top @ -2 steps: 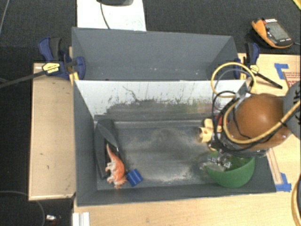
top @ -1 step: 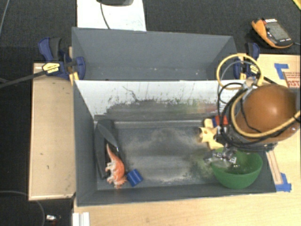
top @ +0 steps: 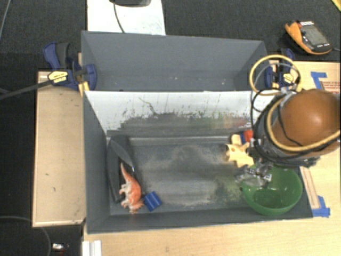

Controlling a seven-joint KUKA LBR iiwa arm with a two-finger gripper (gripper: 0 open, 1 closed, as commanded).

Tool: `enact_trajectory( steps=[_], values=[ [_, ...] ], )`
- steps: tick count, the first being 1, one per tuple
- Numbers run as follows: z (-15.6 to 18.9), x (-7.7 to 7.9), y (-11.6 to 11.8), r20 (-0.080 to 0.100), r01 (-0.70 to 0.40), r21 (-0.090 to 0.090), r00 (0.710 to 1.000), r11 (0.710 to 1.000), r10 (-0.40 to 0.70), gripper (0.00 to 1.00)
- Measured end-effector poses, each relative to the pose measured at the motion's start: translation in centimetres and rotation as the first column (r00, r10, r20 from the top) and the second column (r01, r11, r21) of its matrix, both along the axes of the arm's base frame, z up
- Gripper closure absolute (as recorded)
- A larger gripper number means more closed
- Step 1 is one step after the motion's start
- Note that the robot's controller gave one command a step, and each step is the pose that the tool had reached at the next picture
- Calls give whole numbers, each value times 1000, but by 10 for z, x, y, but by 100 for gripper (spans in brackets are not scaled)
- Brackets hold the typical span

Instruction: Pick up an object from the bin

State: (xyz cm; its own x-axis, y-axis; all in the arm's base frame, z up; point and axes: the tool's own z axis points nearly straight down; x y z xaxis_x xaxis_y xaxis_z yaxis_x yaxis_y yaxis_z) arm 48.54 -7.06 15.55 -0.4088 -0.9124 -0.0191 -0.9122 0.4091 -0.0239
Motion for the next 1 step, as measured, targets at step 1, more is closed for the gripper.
enact_trajectory(
  steps=[1],
  values=[
    [13, 0, 0, -1, 3, 1, 1000, 1000, -3, 100]
  ],
)
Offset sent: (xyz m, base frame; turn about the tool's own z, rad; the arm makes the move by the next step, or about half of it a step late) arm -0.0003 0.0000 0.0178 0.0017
